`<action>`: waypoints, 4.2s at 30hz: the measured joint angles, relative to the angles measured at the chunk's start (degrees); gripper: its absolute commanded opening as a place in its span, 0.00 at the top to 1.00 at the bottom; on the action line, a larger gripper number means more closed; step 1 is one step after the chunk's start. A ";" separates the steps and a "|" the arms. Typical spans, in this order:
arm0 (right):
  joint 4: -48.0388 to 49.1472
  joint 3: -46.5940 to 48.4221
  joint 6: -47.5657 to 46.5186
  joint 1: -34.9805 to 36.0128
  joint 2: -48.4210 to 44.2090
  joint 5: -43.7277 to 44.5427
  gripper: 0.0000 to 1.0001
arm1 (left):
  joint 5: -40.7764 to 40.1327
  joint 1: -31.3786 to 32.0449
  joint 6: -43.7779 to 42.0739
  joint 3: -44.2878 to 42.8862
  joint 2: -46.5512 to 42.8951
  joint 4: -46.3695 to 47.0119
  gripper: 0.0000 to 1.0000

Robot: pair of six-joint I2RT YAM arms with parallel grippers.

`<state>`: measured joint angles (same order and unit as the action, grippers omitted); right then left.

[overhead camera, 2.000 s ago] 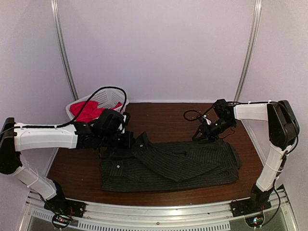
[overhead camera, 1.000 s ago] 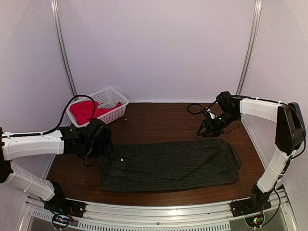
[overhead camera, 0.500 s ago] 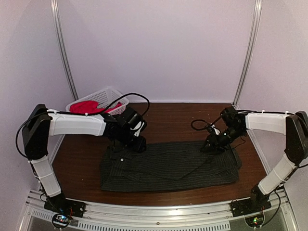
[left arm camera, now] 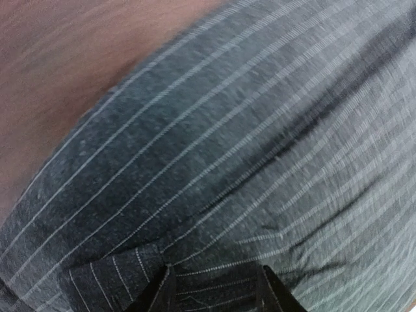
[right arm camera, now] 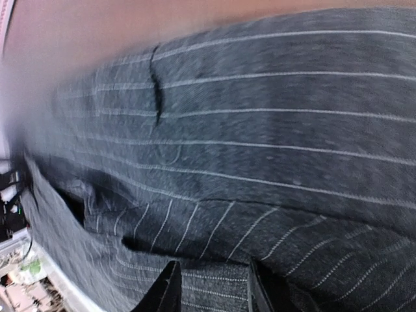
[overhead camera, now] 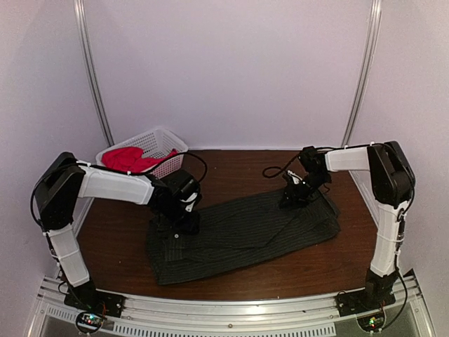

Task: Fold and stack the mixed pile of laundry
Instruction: Rotate the rectangle-folded T-shirt at the center of the board, then move the rectangle-folded T-shirt to the center of the board, then pick up the rectangle-folded T-shirt from the center of the board.

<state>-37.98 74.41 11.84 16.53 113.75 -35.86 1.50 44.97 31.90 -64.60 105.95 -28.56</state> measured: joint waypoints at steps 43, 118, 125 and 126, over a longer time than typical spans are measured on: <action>-2.78 38.47 0.22 2.27 23.34 8.04 0.61 | 6.19 9.55 -18.75 -13.97 8.55 -10.40 0.50; 21.97 -25.79 24.98 10.03 -52.04 4.94 0.21 | 0.72 -5.62 -3.78 12.76 -44.15 5.84 0.12; 23.30 -46.03 38.23 15.63 -57.05 0.79 0.25 | 11.39 -4.48 10.34 33.20 -47.25 6.73 0.22; 24.50 -48.15 40.13 16.81 -57.55 0.63 0.25 | 12.33 -4.07 12.09 34.53 -47.36 7.74 0.23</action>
<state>-13.47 26.26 51.96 33.34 56.21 -35.22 13.82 40.91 43.99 -30.06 58.59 -20.82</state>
